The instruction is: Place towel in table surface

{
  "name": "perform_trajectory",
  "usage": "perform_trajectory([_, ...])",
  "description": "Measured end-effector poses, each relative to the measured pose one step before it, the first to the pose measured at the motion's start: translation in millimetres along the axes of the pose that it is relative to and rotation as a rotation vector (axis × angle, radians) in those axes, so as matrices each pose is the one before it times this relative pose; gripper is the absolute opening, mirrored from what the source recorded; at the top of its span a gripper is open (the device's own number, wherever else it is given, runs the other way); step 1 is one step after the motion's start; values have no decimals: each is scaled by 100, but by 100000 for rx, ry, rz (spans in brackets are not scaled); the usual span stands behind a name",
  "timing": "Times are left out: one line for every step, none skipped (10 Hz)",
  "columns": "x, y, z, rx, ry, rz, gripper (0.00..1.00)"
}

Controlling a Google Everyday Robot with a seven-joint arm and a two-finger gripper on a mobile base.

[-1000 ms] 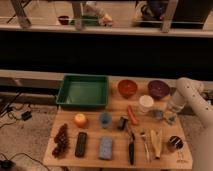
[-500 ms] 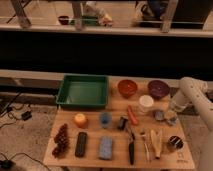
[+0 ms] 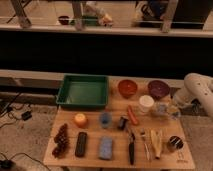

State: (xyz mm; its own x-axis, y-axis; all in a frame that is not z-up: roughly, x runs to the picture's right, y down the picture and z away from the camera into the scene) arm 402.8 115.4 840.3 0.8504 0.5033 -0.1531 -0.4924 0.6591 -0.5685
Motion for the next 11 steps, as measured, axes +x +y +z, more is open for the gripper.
perform_trajectory([-86,-217,-1661,3165,-1028,62,16])
perform_trajectory([-212,-171,-1069,2559,-669,-257,16])
perform_trajectory([-235,-173,-1015,2689,-605,-323,16])
perform_trajectory([-115,-180,-1071,2930,-585,-122,16])
perform_trajectory([66,-89,-509,1939,-268,-31,16])
perform_trajectory([-106,-61,-593,2094,-561,-247,16])
perform_trajectory([-118,-41,-355,1066,-245,-278,16])
perform_trajectory([-109,66,21,373,-259,-273,16])
perform_trajectory([-182,-19,-32,133,-44,-274,16])
perform_trajectory([-26,128,401,-571,-35,-26,16])
perform_trajectory([119,91,642,-928,175,288,16])
